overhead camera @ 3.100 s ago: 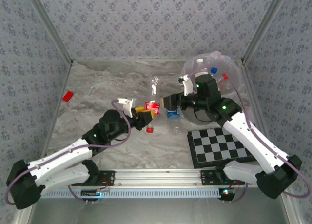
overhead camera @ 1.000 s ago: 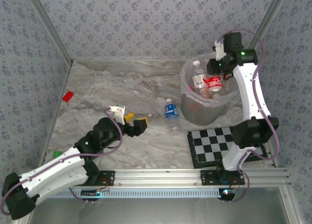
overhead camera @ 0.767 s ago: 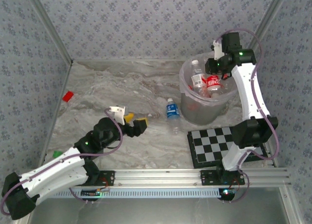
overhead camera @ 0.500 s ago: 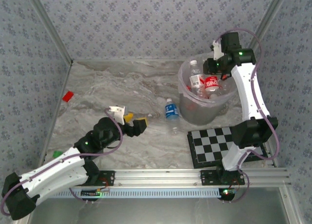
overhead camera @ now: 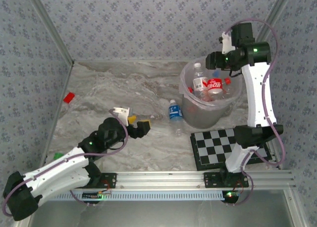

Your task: Put the plastic bottles in the bin

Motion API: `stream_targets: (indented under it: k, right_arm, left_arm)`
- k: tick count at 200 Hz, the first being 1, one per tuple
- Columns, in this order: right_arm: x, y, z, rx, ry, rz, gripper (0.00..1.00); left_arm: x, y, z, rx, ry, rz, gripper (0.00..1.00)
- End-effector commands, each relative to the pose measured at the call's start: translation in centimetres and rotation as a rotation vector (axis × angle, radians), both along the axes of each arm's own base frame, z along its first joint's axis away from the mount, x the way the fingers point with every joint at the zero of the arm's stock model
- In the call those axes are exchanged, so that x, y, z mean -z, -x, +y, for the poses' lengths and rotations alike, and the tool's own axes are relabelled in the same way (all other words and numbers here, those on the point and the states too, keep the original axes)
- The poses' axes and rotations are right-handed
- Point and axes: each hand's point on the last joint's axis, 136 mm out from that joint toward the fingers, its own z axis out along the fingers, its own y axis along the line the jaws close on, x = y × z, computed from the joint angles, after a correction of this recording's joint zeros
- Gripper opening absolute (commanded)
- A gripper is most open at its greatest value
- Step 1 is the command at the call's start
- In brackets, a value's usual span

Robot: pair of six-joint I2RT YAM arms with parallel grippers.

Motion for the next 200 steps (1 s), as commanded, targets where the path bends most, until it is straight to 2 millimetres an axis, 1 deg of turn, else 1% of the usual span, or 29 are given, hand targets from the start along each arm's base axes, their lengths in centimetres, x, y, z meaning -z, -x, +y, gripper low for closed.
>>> stream_targets:
  k: [1,26,39,51,64,92,105,134,151,175,200]
  right_arm:
    - [0.9,-0.5,-1.0,0.040,0.010,0.032,0.67]
    - [2.8,-2.0,-1.6,0.048,0.021,0.040,0.60]
    - [4.1,-2.8,-1.7,0.053,0.023,0.043,0.53]
    - [5.2,-3.7,-1.8,0.058,0.029,0.031,0.43]
    - [6.6,-3.8,-1.3,0.044,0.024,0.043,0.38]
    - [9.7,-2.6,-0.3,0.035,0.023,0.095,0.33]
    - [11.1,-1.9,-0.1,0.037,0.019,0.118,0.29]
    - [14.0,0.0,0.4,0.049,-0.010,0.172,0.29]
    - [15.2,1.0,1.1,0.051,-0.049,0.197,0.29]
    - [16.2,2.4,2.5,0.038,-0.087,0.223,0.29]
    - [17.3,3.0,3.5,0.039,-0.119,0.251,0.29]
  left_arm:
    - [-2.0,-0.2,-0.3,0.010,0.039,-0.037,0.93]
    - [-1.9,-0.2,-0.2,0.008,0.041,-0.032,0.93]
    - [-1.9,-0.1,-0.3,0.010,0.044,-0.030,0.93]
    - [-1.8,-0.1,-0.2,0.010,0.043,-0.026,0.93]
    - [-1.8,0.0,-0.2,0.010,0.048,-0.024,0.93]
    - [-1.5,0.0,0.1,-0.001,0.052,-0.020,0.93]
    - [-1.3,-0.1,0.1,-0.002,0.046,-0.020,0.93]
    - [-1.1,-0.5,-0.5,0.008,0.010,-0.009,0.93]
    - [-0.7,-1.0,-1.2,0.017,-0.011,0.011,0.93]
    - [0.2,-1.8,-2.5,0.027,-0.037,0.055,0.93]
    - [1.1,-2.8,-4.2,0.040,-0.040,0.100,0.93]
